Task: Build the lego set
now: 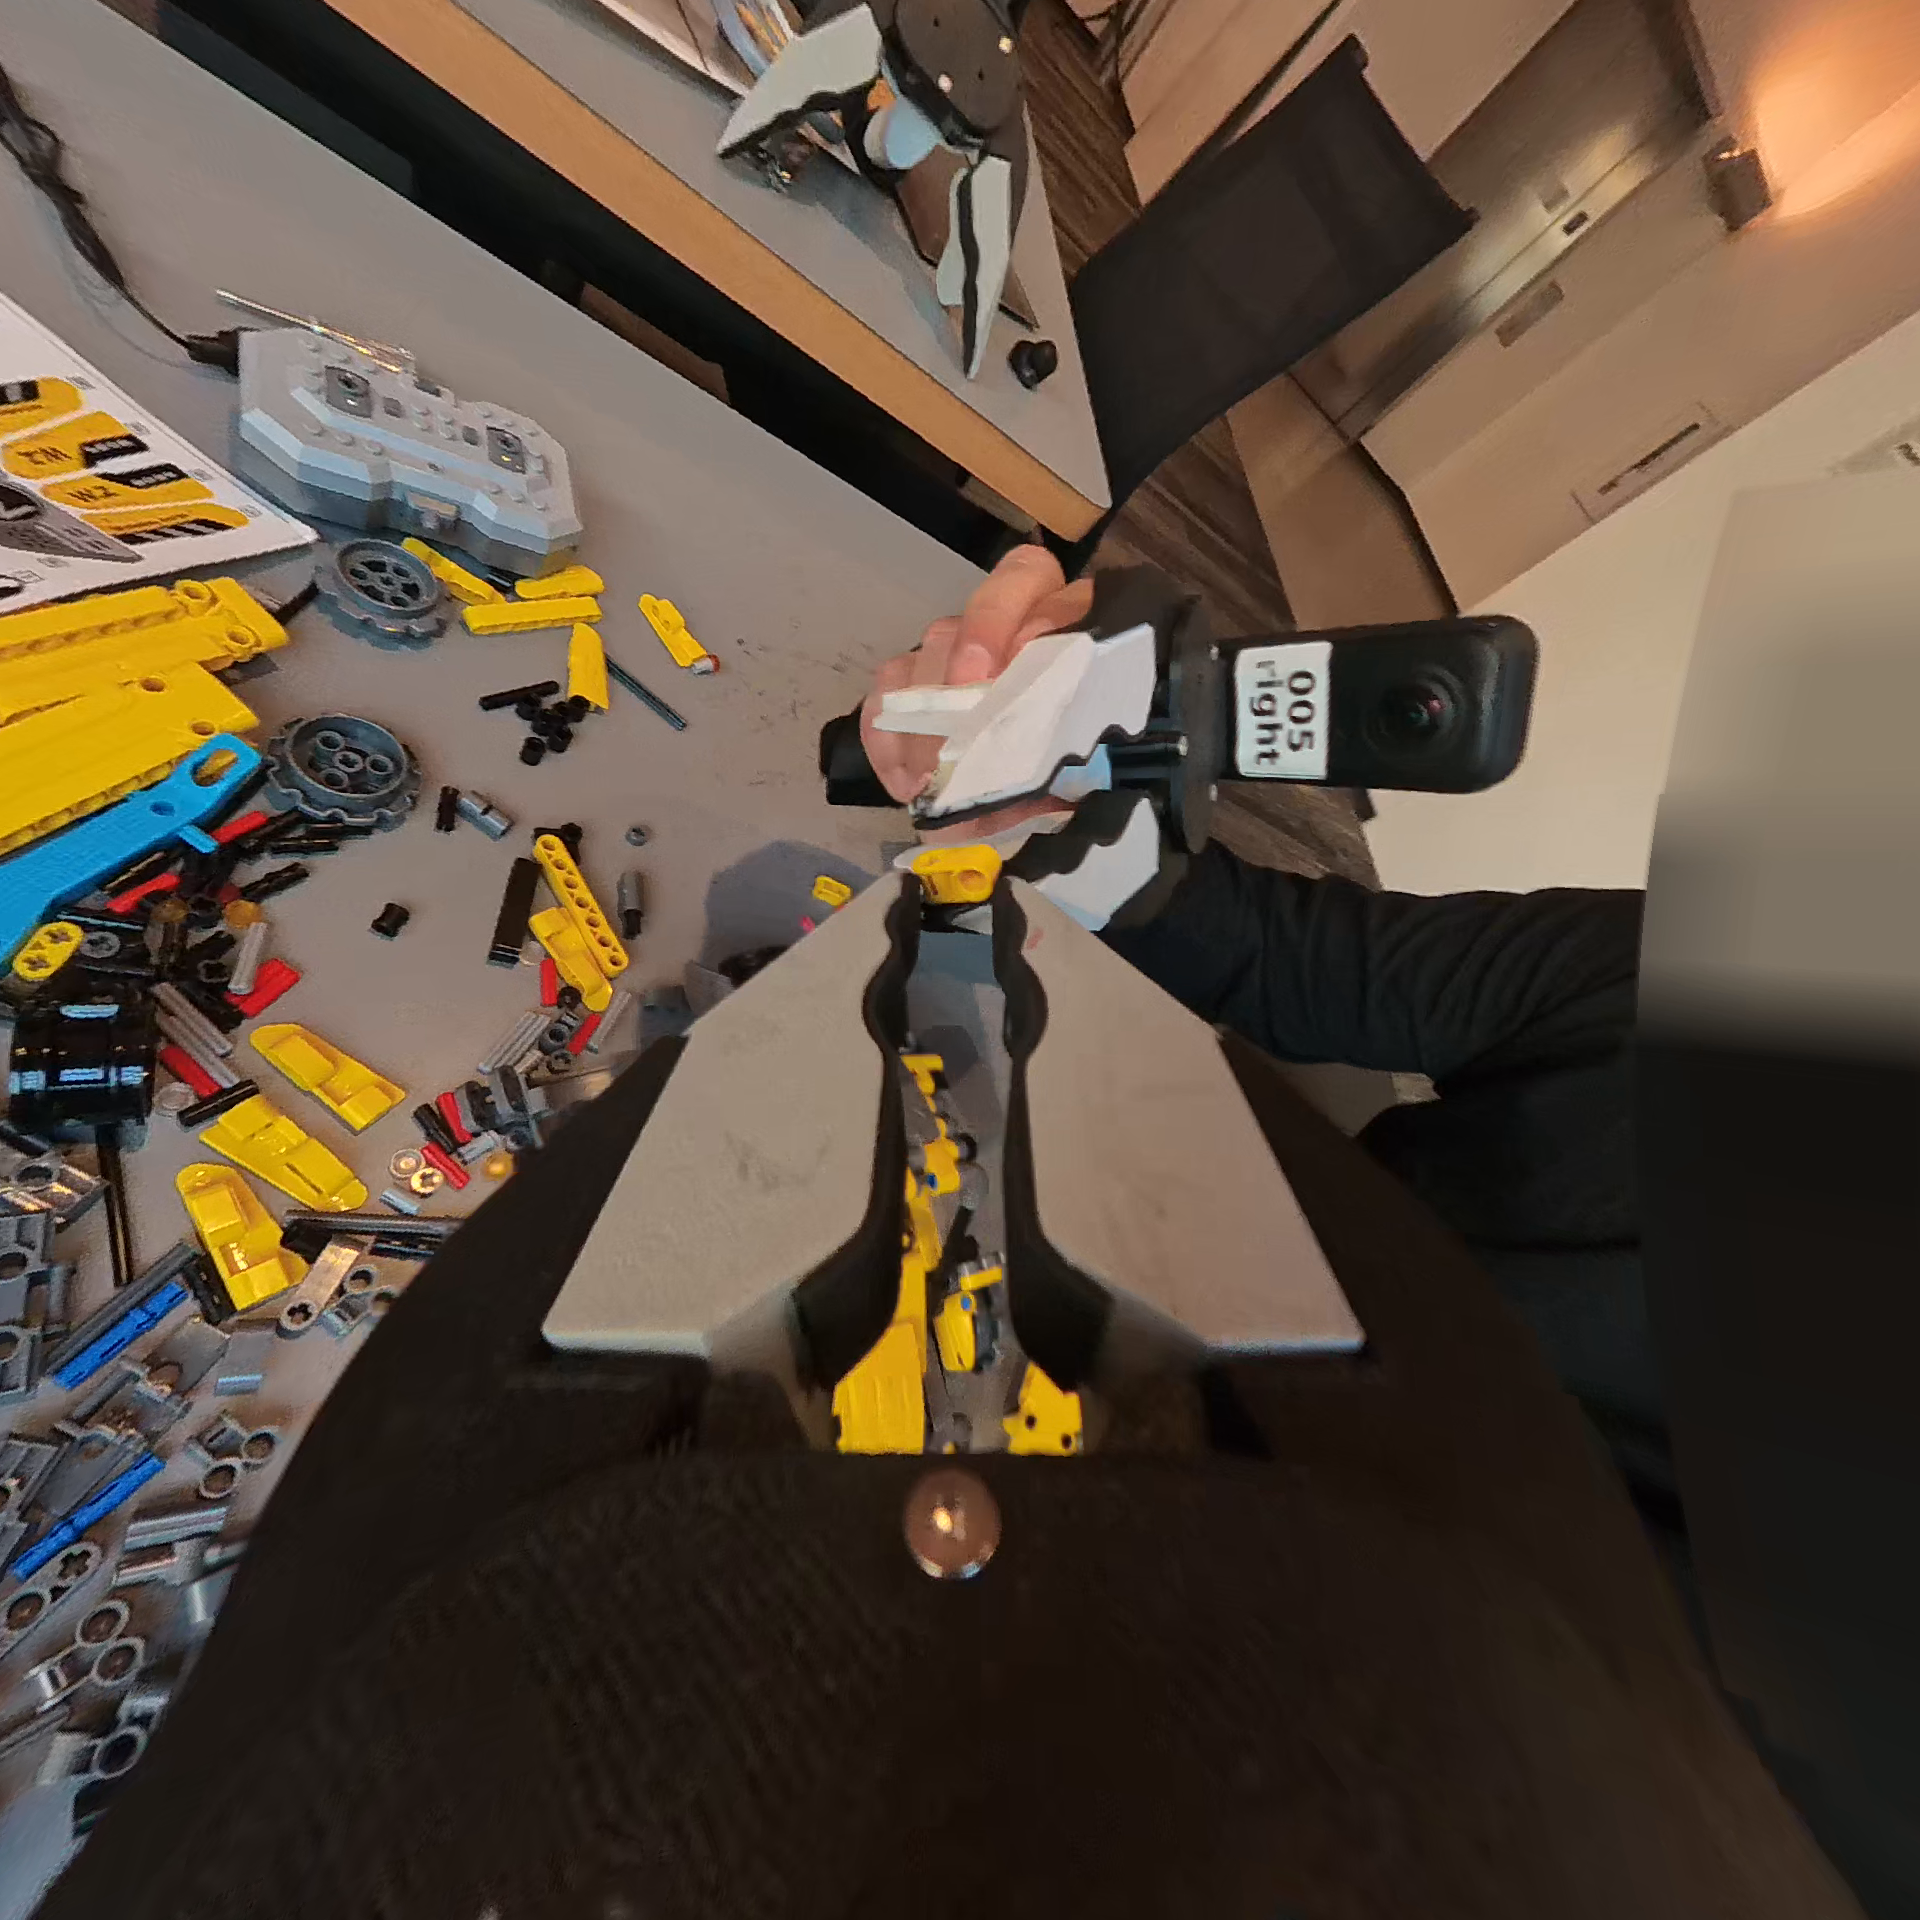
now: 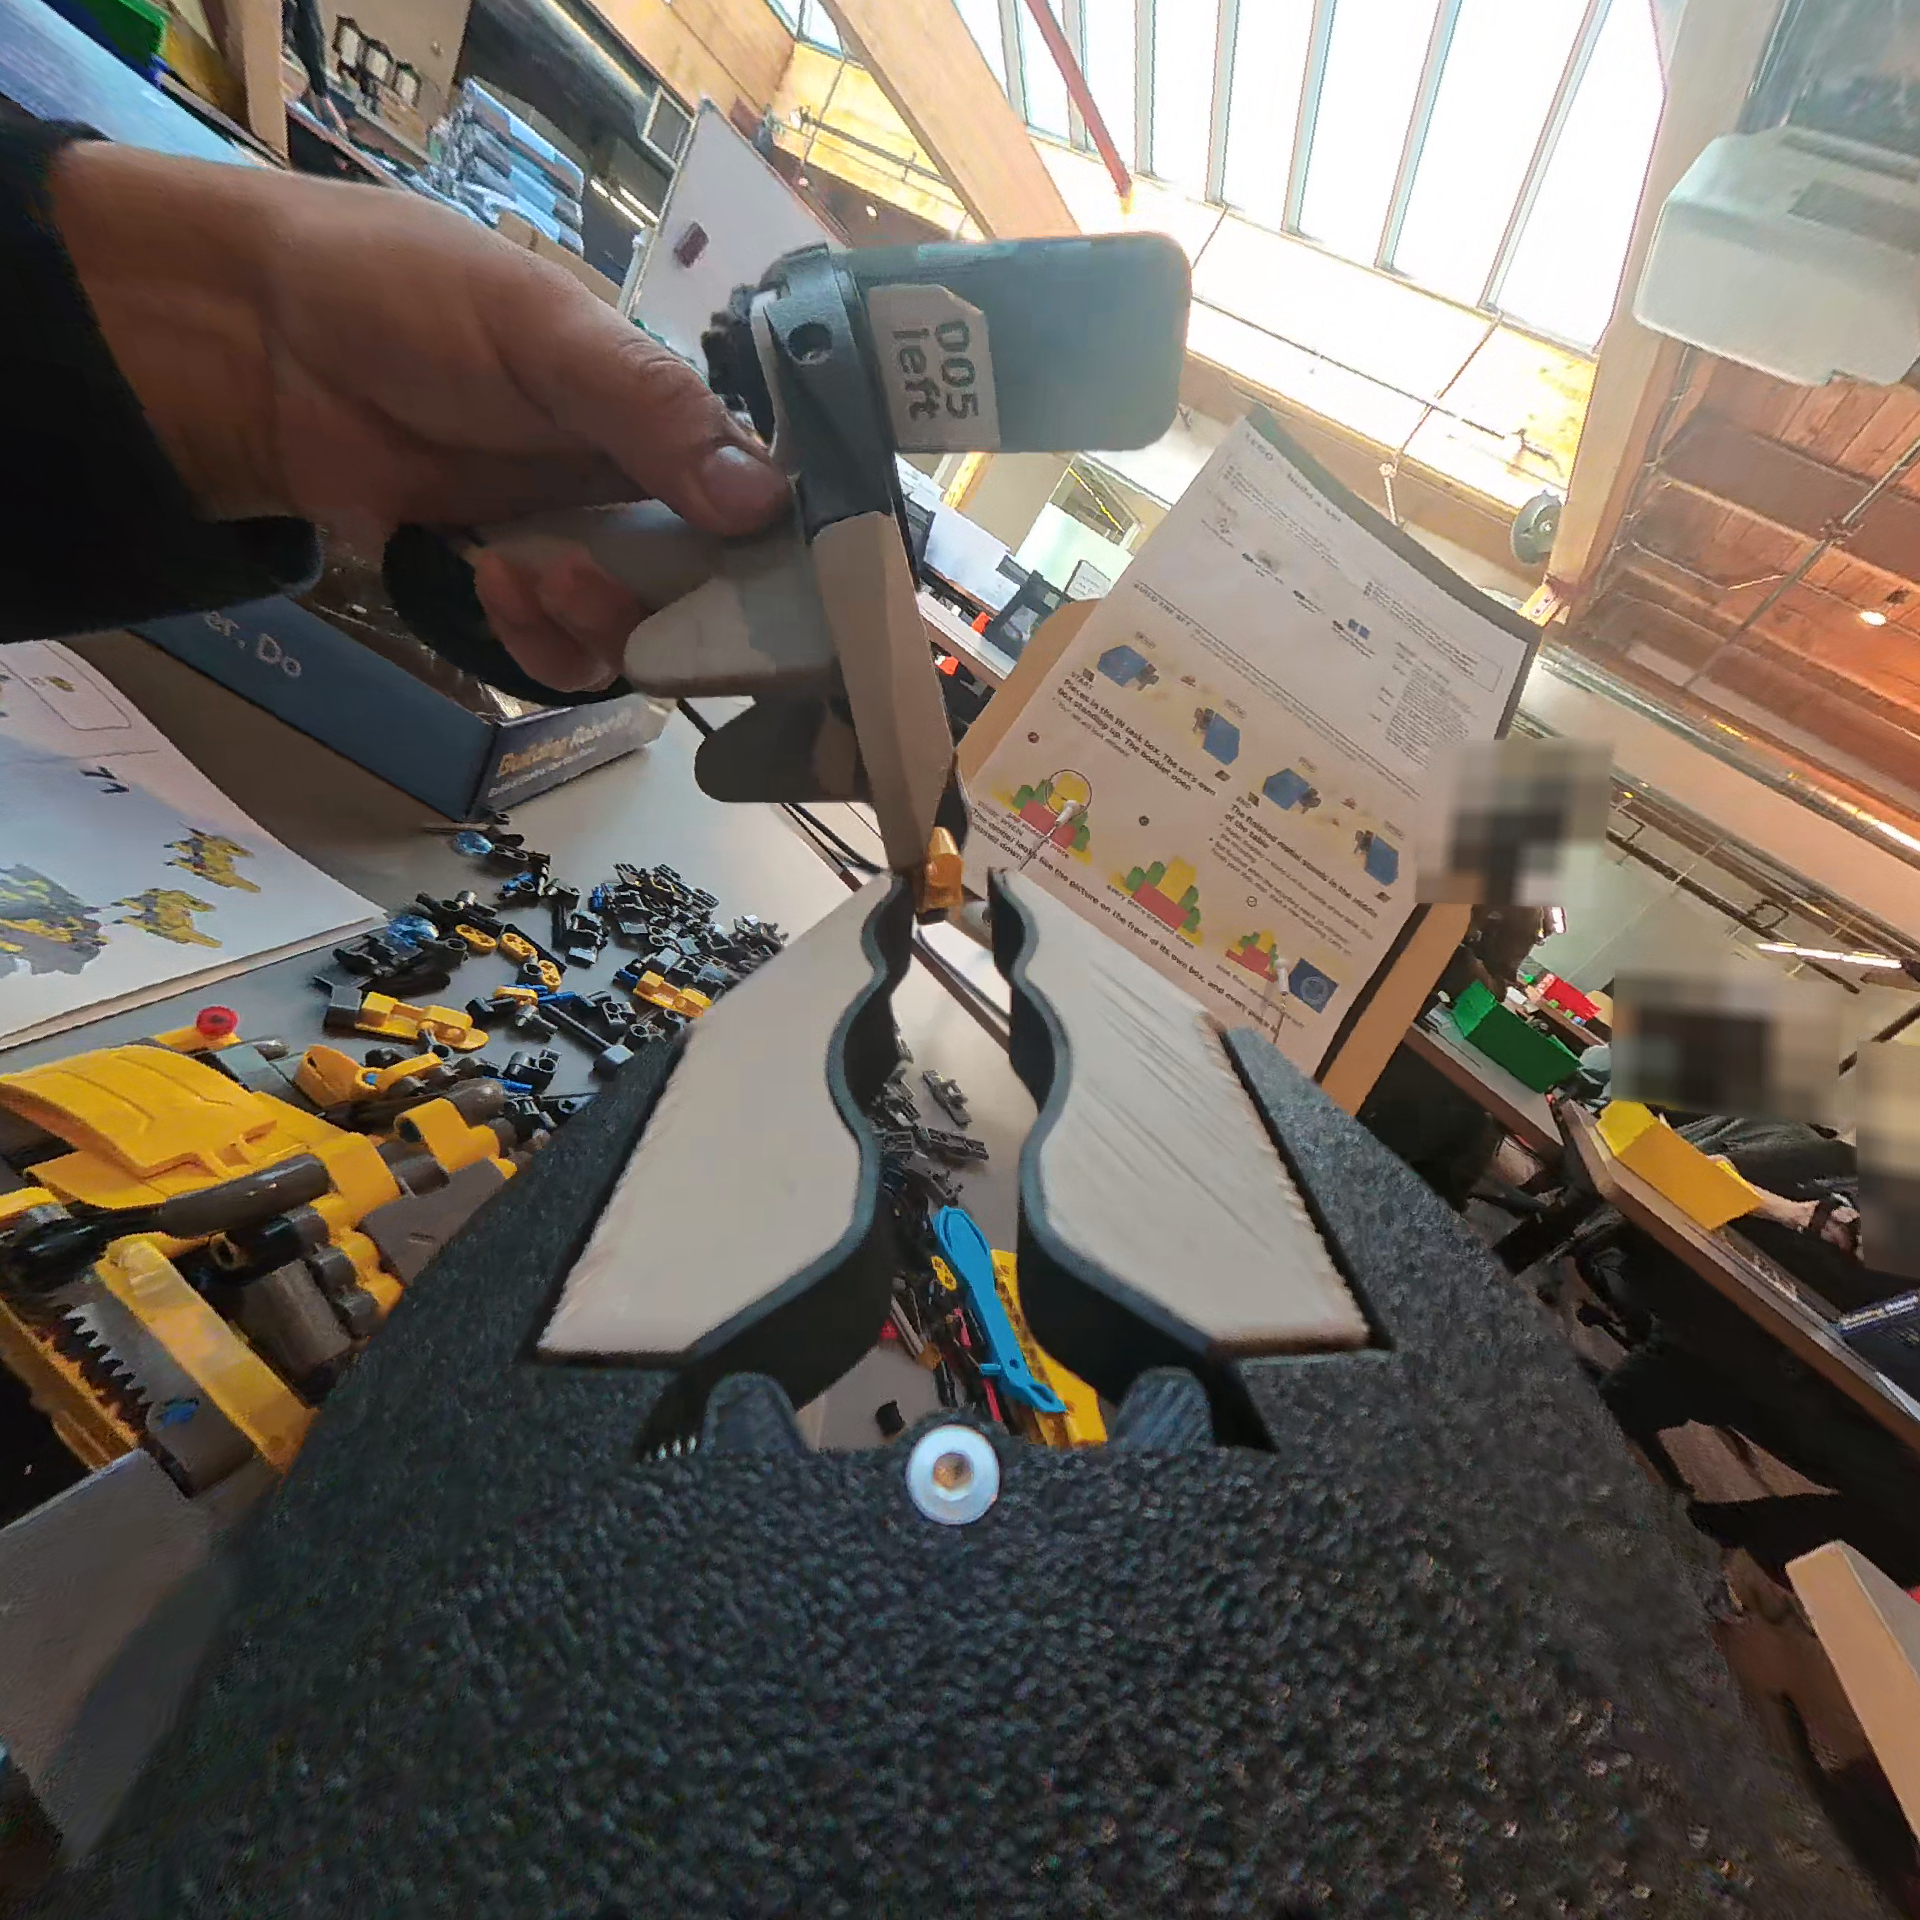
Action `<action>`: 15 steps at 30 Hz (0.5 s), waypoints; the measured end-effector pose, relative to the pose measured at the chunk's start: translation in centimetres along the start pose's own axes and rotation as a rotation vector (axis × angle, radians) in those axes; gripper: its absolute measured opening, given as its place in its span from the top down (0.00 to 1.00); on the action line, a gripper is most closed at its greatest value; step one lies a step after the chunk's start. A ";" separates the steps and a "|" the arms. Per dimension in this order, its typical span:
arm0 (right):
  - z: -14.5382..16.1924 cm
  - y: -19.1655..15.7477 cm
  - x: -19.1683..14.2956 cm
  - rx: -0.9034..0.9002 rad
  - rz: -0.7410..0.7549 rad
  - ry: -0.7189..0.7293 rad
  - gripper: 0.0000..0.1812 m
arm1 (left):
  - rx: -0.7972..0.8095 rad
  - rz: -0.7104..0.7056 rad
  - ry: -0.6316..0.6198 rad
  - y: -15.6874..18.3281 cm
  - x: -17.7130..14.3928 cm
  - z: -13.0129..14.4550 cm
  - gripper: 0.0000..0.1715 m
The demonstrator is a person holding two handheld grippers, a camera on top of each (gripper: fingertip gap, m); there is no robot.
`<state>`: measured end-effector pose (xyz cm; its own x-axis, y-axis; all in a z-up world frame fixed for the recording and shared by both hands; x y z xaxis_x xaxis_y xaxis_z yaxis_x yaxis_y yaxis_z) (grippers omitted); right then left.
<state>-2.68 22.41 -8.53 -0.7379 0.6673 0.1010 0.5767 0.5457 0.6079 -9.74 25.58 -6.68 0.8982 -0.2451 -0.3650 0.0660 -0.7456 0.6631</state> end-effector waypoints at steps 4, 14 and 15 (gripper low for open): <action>-1.1 -0.9 -0.2 -0.051 -0.033 0.040 0.96 | 0.002 0.077 -0.038 0.8 -0.6 0.7 0.94; -0.5 0.1 -0.8 0.001 -0.061 0.015 0.96 | -0.022 0.071 -0.050 0.4 -0.6 0.8 0.98; -0.4 0.2 -0.9 -0.008 -0.060 0.009 0.96 | -0.022 0.072 -0.049 0.4 -0.6 0.8 0.98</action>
Point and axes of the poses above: each gripper's, where its closed fingertips meet, x out along the fingers, z out of its underside, y = z × x across the jaws, the point moved 5 cm from there along -x, back along the fingers, and after that the axes turned 5 degrees about -x, right-handed, at the moved point
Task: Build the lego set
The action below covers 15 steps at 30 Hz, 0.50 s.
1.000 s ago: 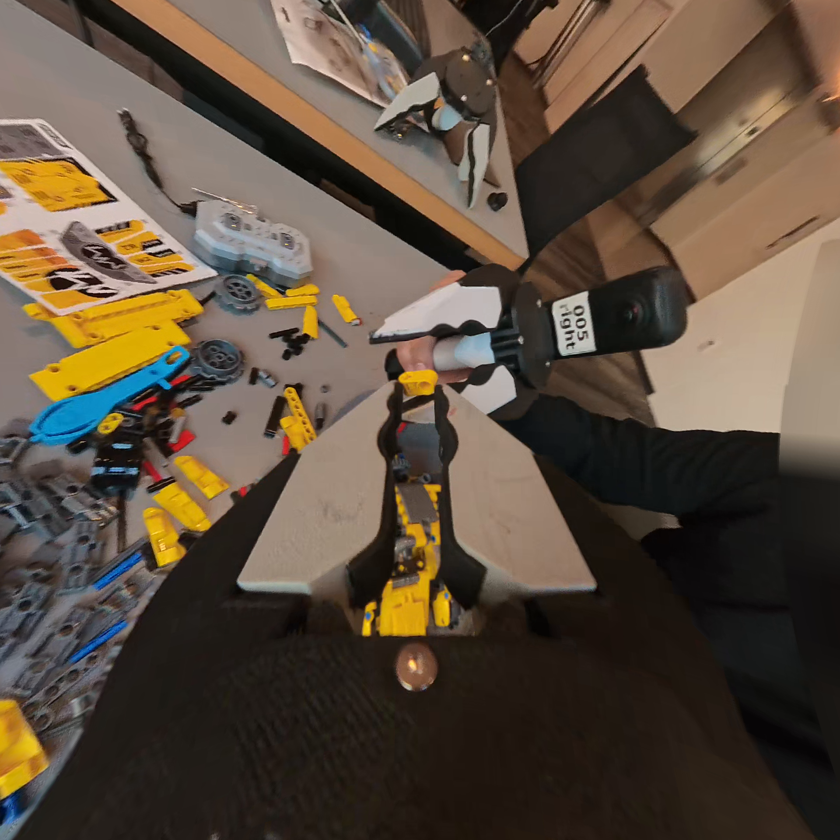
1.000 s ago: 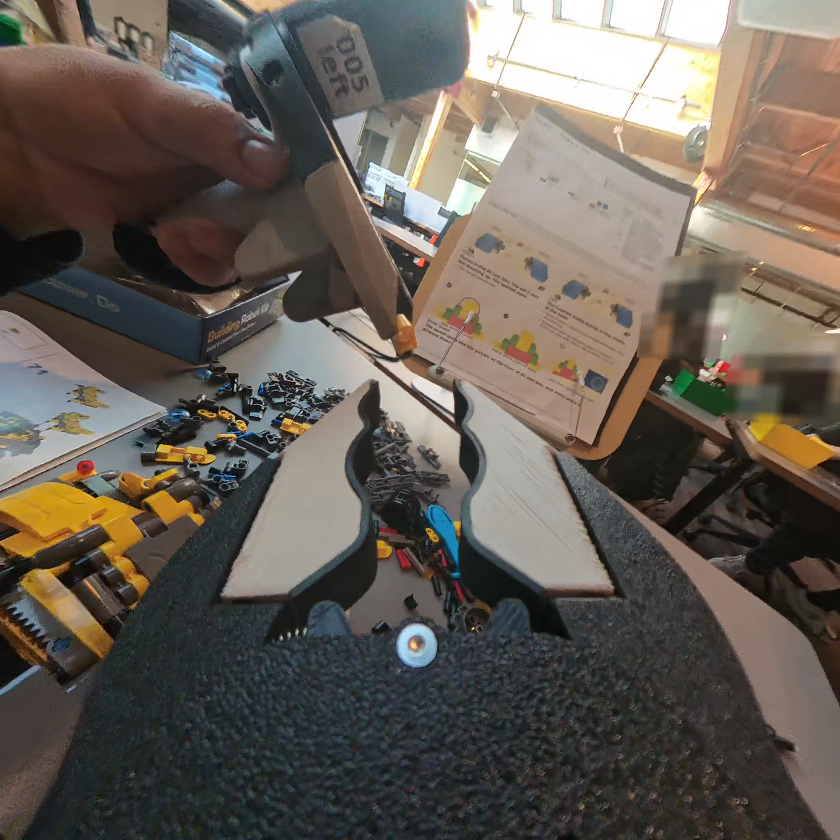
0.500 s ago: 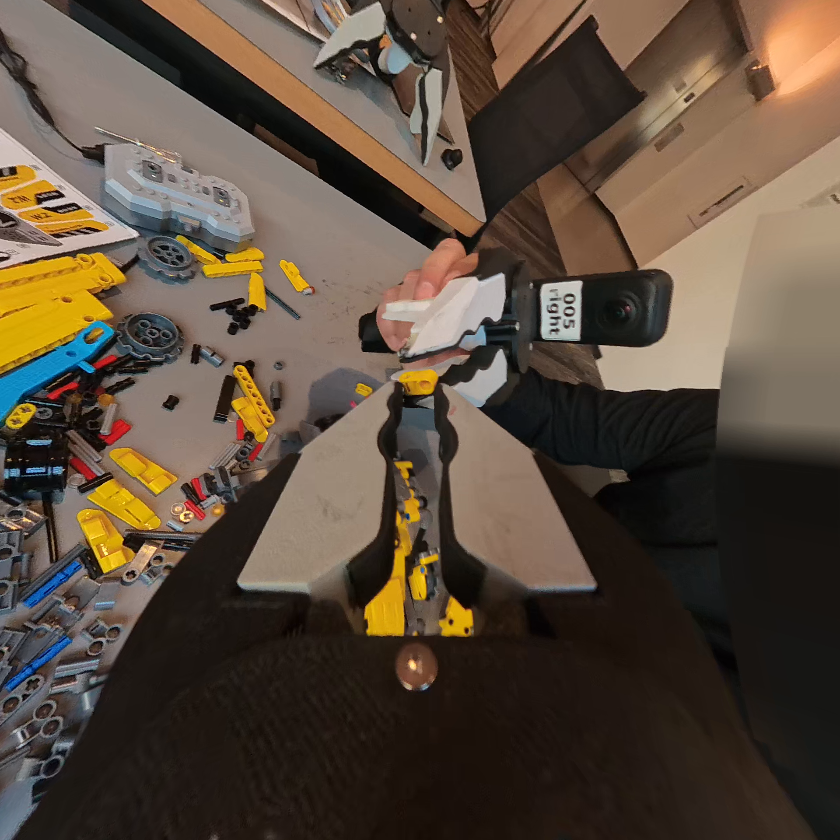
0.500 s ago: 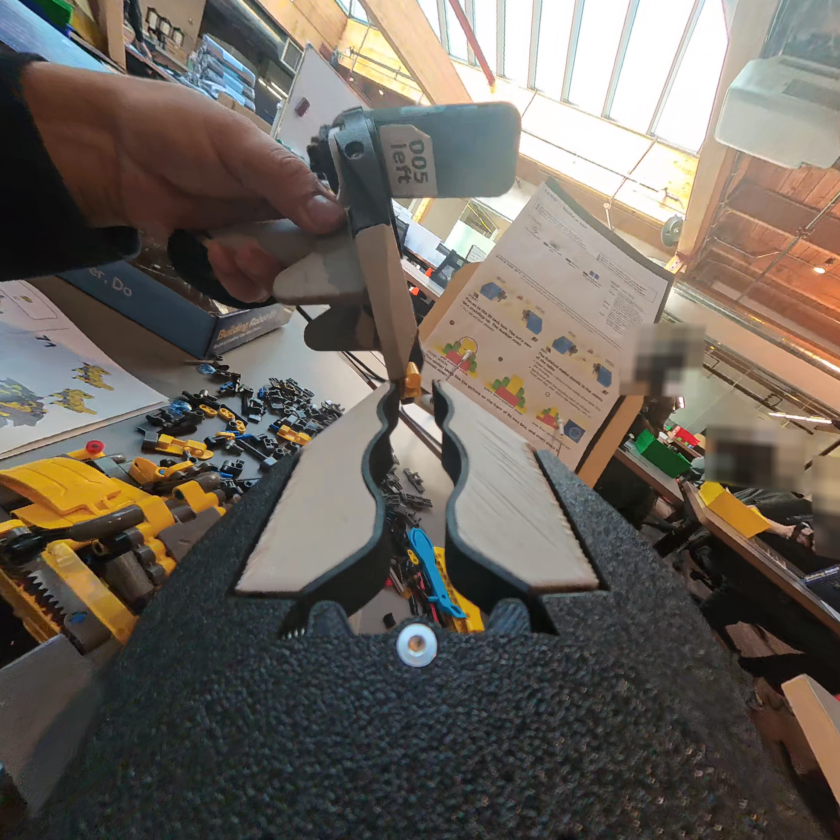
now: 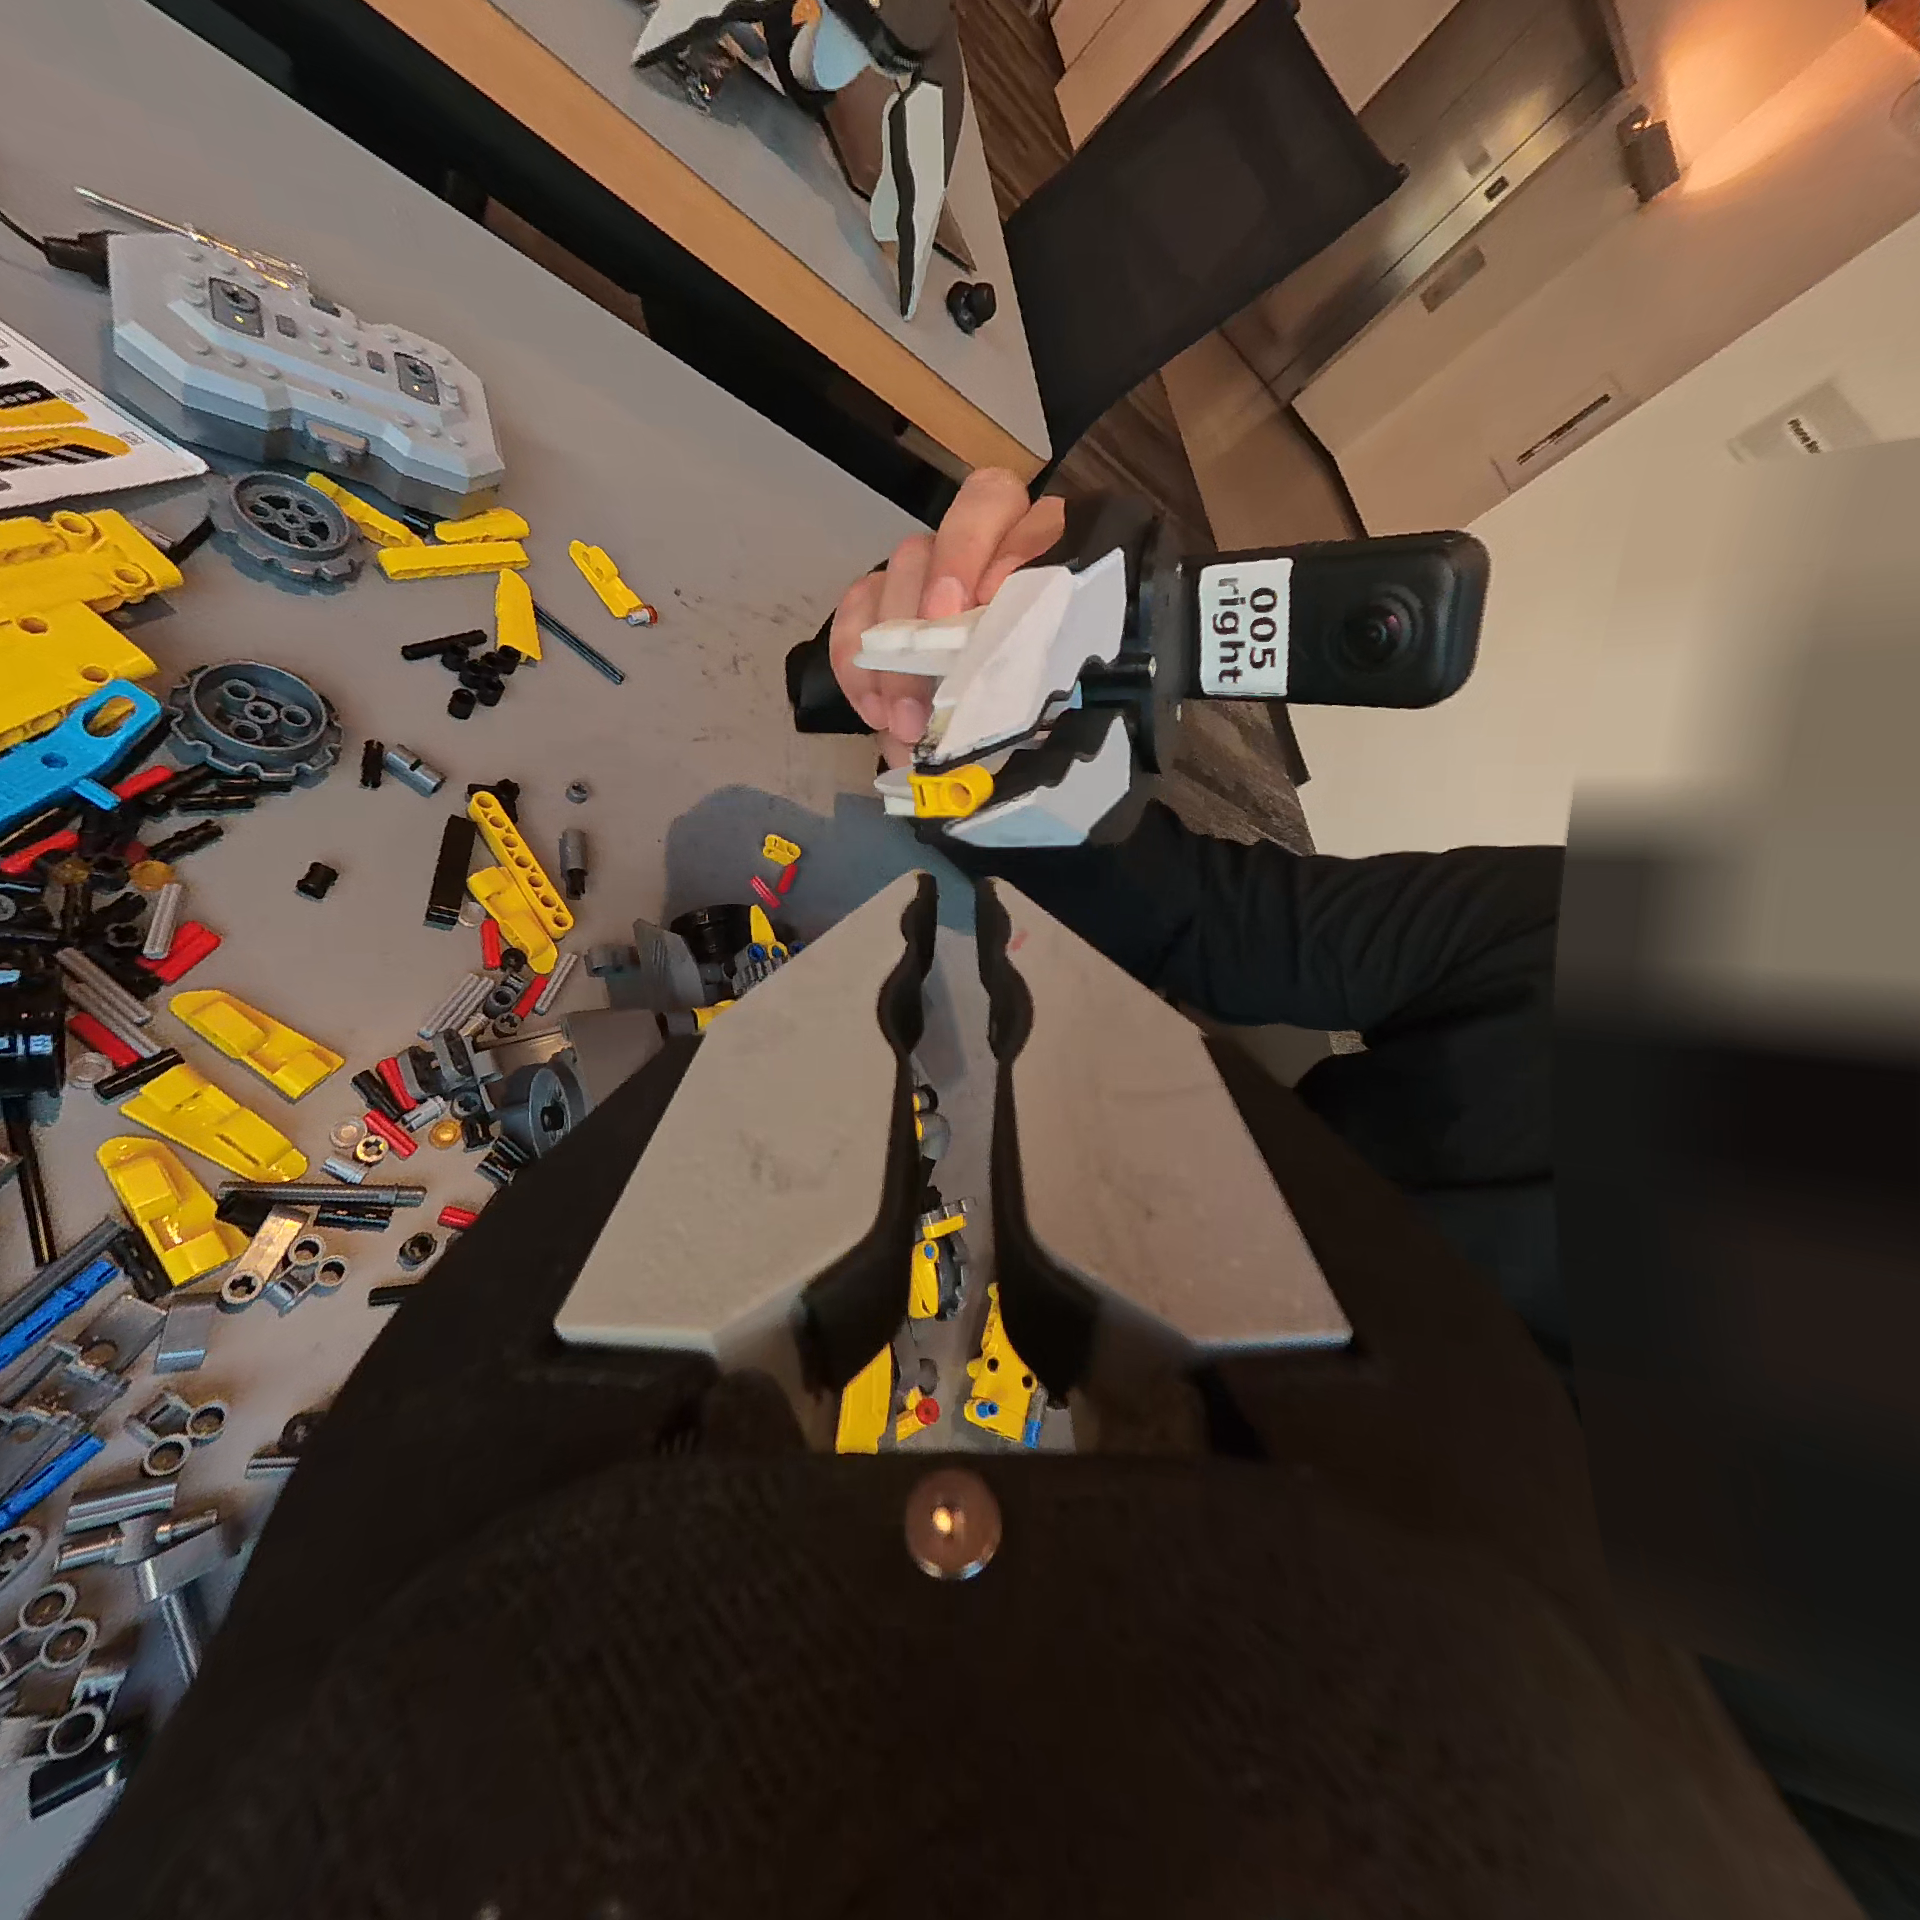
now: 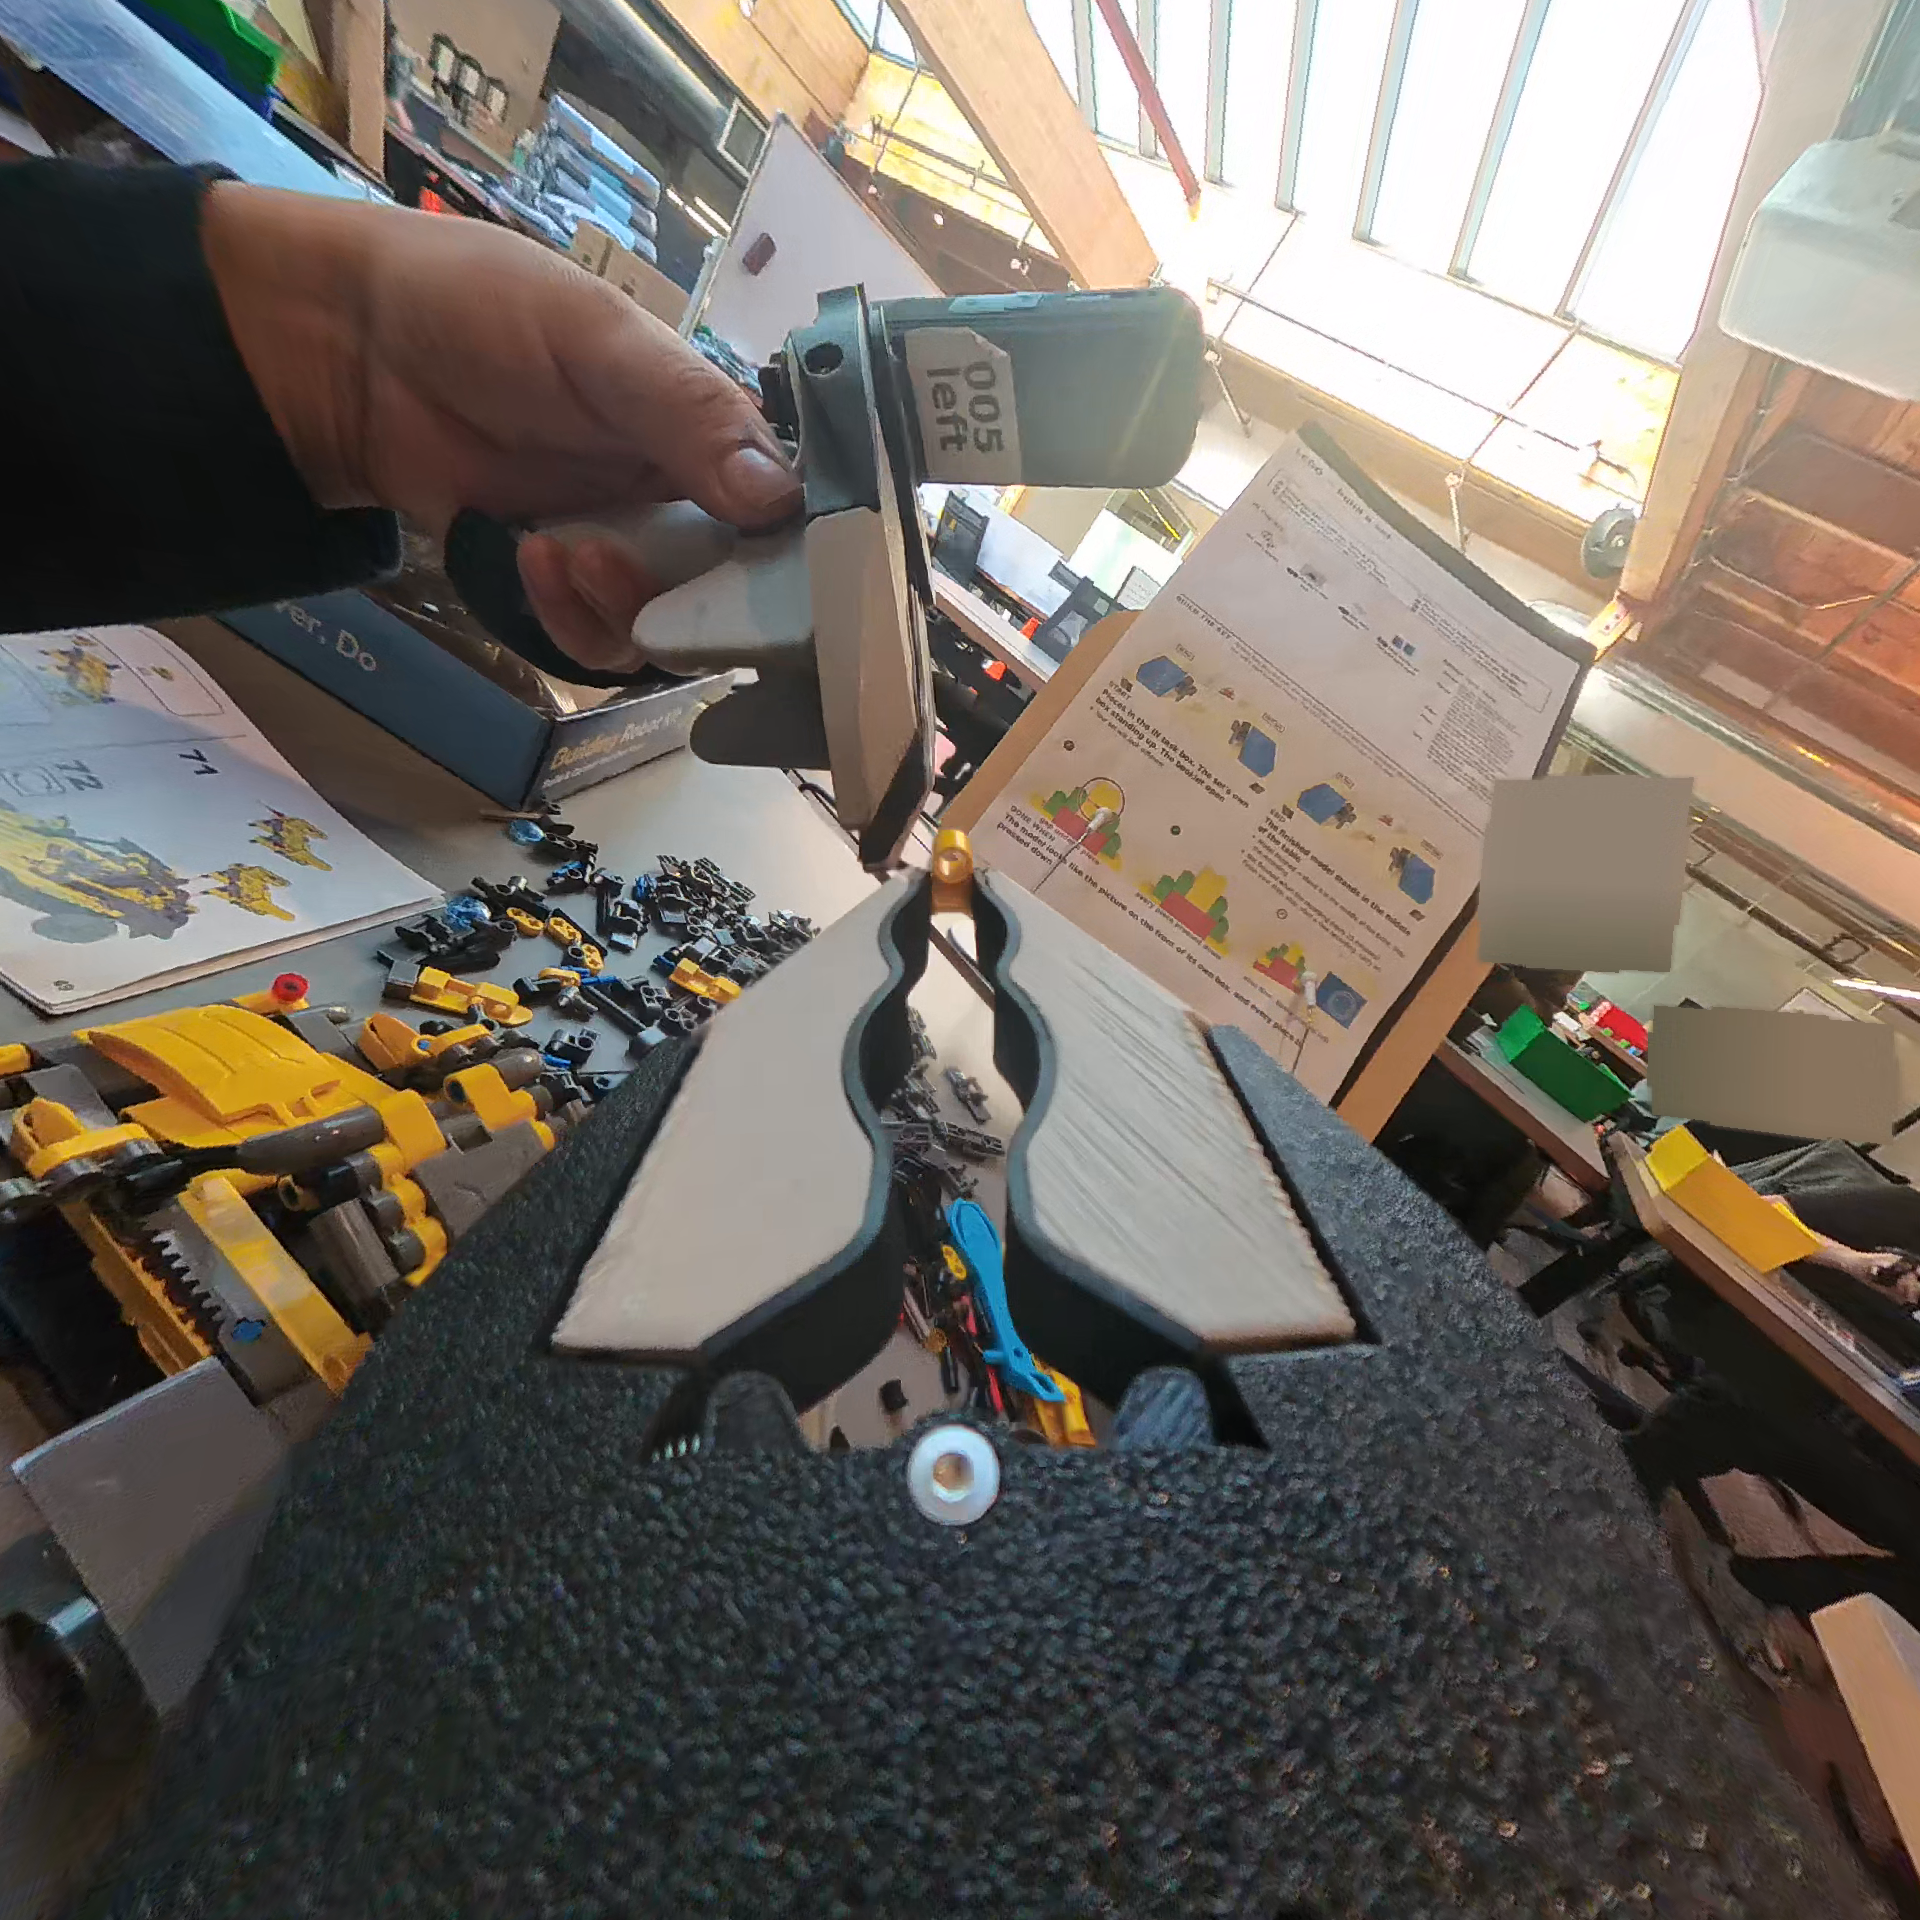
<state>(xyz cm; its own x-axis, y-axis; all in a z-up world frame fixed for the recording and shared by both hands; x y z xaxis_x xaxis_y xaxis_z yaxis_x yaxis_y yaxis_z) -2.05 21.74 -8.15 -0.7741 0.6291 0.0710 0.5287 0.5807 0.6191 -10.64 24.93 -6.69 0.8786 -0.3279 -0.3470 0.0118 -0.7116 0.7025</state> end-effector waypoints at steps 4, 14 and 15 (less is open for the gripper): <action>0.5 0.3 -0.3 0.015 -0.027 -0.022 0.96 | -0.005 -0.054 0.013 -0.3 -0.6 -0.1 0.95; 9.1 -1.6 -8.2 0.134 -0.143 -0.577 0.96 | 0.083 -0.371 0.090 0.6 -4.4 -0.6 0.94; 9.4 -2.9 -9.4 0.122 -0.203 -0.618 0.96 | 0.092 -0.393 0.082 0.8 -4.8 -0.4 0.94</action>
Point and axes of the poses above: each gripper's, where its closed fingertips meet, x out along the fingers, z out of its underside, y = z × x across the jaws, the point moved 5 cm from there along -x, back along the fingers, and after that the axes turned 5 degrees about -x, right-handed, at the moved point
